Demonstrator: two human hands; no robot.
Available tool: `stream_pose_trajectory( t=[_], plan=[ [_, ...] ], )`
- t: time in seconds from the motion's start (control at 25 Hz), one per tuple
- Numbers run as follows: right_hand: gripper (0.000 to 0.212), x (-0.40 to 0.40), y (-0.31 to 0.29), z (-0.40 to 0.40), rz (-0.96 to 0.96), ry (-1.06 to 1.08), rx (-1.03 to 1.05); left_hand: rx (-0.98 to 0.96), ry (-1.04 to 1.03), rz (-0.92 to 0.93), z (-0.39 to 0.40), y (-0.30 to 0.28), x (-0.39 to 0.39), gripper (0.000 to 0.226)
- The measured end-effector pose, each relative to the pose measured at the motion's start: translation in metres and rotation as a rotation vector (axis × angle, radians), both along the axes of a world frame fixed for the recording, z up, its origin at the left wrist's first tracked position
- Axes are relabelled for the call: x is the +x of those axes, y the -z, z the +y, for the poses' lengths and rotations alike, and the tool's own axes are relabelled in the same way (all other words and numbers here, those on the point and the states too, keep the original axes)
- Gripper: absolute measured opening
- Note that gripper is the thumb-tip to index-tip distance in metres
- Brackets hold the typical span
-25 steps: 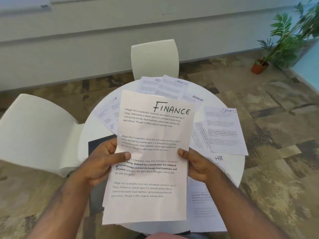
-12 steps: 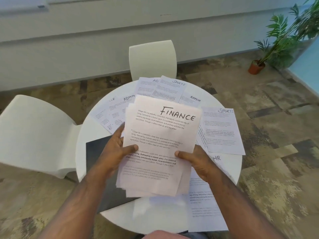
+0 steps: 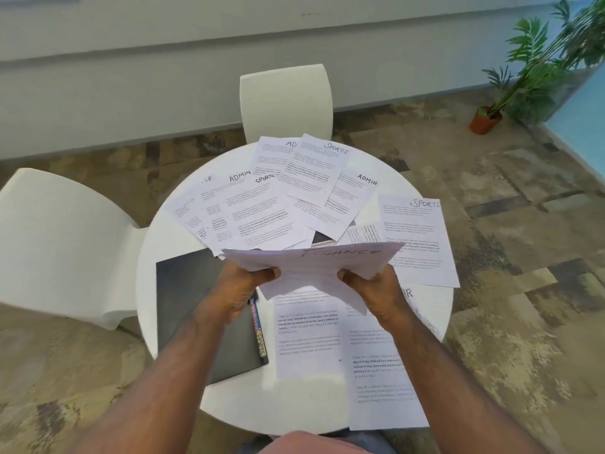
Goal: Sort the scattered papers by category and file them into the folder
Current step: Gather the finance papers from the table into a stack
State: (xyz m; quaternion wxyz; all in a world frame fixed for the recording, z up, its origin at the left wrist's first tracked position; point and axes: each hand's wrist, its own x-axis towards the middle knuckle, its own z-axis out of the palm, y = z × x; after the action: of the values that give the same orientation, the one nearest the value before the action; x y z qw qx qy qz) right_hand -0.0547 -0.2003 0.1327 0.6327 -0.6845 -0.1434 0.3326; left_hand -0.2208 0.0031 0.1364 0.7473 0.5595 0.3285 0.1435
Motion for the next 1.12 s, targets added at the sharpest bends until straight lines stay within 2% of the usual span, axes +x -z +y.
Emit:
stream_pose_trajectory(
  t=[0.32,0.44,0.64,0.8,0.96,1.04,1.12],
  plan=[
    [0.051,0.008,0.039,-0.008,0.063,-0.068,-0.047,-0.07,-0.008,0.084,-0.014,0.036,0.002,0.052],
    [0.043,0.013,0.053,-0.012,0.067,-0.115,-0.089,-0.058,-0.002,0.119,-0.016,0.046,-0.004,0.042],
    [0.037,0.014,0.057,-0.01,0.072,-0.132,-0.057,-0.084,-0.078,0.075,-0.021,0.053,-0.008,0.042],
    [0.041,0.019,0.05,-0.008,0.016,-0.183,-0.014,-0.044,-0.121,0.007,-0.019,0.052,-0.01,0.041],
    [0.055,0.02,0.06,-0.007,0.097,-0.197,-0.027,-0.03,-0.118,0.023,-0.021,0.058,-0.009,0.046],
    [0.048,0.018,0.064,-0.004,0.097,-0.174,-0.045,-0.032,-0.138,0.05,-0.023,0.062,-0.007,0.054],
    [0.04,0.017,0.064,0.001,0.098,-0.15,-0.036,-0.01,-0.145,0.054,-0.023,0.062,-0.006,0.053]
  ],
)
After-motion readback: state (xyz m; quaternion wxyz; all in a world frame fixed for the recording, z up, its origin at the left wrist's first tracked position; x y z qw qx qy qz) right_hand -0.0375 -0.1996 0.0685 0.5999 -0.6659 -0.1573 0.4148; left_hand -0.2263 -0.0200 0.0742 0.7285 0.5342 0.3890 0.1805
